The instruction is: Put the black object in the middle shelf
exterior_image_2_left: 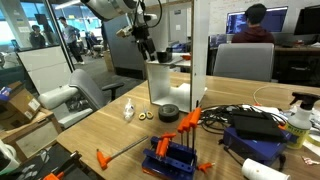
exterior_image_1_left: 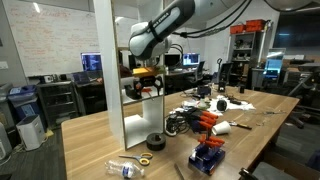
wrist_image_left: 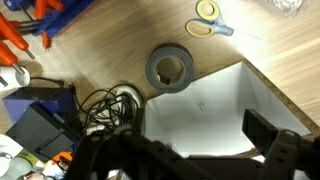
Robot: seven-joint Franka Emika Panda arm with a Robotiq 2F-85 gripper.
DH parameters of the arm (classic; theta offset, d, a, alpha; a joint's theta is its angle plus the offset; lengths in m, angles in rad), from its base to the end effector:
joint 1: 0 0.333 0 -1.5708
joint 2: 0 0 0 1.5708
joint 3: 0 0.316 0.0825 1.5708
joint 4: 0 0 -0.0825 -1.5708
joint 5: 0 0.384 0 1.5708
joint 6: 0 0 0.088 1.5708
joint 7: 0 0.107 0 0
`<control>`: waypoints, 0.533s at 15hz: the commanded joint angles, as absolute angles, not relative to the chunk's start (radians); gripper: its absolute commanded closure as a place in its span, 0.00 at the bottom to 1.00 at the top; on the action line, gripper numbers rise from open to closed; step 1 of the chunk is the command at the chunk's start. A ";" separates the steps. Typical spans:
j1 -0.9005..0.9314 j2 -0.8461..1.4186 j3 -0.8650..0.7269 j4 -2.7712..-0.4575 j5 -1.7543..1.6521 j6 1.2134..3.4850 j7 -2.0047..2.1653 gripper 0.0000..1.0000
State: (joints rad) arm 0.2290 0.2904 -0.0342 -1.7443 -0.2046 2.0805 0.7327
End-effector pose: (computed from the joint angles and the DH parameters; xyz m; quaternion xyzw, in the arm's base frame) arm 0.6326 0.1161 0.4124 0.9712 -0.2173 0.0628 0.0749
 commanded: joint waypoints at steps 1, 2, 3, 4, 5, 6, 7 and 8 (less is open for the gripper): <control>0.194 0.113 0.010 -1.907 -0.146 2.009 0.656 0.00; 0.186 0.056 0.017 -1.963 -0.139 2.019 0.630 0.00; 0.179 0.007 0.024 -2.008 -0.128 2.027 0.600 0.00; 0.172 -0.039 0.029 -2.048 -0.121 2.027 0.572 0.00; 0.164 -0.084 0.034 -2.086 -0.108 2.025 0.544 0.00; 0.158 -0.143 0.040 -2.138 -0.102 2.023 0.512 0.00; 0.151 -0.190 0.044 -2.175 -0.087 2.019 0.473 0.00; 0.146 -0.240 0.049 -2.218 -0.079 2.013 0.438 0.00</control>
